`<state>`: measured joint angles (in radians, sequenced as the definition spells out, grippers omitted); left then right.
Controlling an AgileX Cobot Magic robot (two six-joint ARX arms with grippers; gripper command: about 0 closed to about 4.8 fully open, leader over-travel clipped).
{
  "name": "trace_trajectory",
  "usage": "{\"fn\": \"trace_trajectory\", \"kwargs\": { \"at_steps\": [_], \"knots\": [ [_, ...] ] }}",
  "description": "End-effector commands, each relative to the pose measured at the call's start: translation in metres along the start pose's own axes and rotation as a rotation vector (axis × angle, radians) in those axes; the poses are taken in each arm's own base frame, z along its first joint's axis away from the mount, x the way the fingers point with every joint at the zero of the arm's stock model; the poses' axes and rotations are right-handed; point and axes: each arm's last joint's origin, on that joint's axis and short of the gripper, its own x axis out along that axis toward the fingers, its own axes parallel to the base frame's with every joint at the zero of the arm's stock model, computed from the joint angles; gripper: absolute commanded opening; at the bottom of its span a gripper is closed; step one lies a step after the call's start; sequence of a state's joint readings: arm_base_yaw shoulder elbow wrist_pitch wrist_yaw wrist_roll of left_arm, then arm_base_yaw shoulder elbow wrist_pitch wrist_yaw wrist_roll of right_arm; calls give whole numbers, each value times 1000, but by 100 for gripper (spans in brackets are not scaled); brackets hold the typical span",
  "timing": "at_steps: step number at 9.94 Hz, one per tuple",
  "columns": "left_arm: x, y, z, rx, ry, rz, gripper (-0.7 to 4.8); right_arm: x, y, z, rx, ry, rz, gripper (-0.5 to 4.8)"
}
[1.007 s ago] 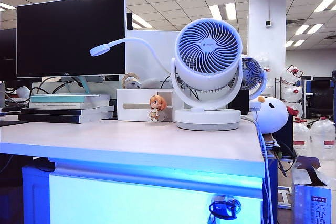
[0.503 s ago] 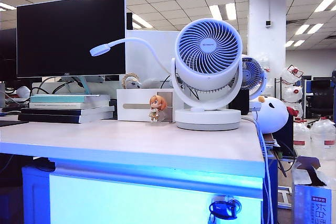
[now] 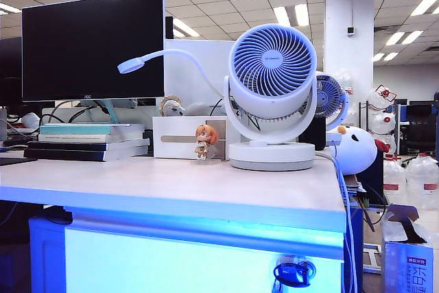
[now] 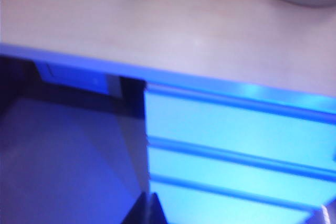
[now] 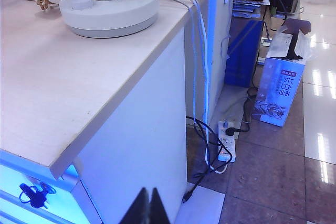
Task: Open the drawer, place the cleaning sponge inside, then close the drawer.
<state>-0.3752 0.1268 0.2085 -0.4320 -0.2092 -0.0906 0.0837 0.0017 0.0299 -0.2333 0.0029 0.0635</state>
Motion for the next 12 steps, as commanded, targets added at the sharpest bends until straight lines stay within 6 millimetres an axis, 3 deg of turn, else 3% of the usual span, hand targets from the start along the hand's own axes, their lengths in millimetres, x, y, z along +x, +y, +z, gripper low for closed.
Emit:
{"fn": "trace_trajectory", "kwargs": {
  "at_steps": [1,4,10,12],
  "knots": [
    [1,5,14,69,-154,-78,29,0,0,-2,4,11,4,-1],
    [1,10,20,81,-257,-92,28,0,0,-2,4,11,4,-1],
    [21,12,-26,32,-210,-66,28,0,0,-2,4,11,3,-1],
    [21,14,-32,13,-152,14,27,0,0,-2,4,11,4,-1]
  ]
}}
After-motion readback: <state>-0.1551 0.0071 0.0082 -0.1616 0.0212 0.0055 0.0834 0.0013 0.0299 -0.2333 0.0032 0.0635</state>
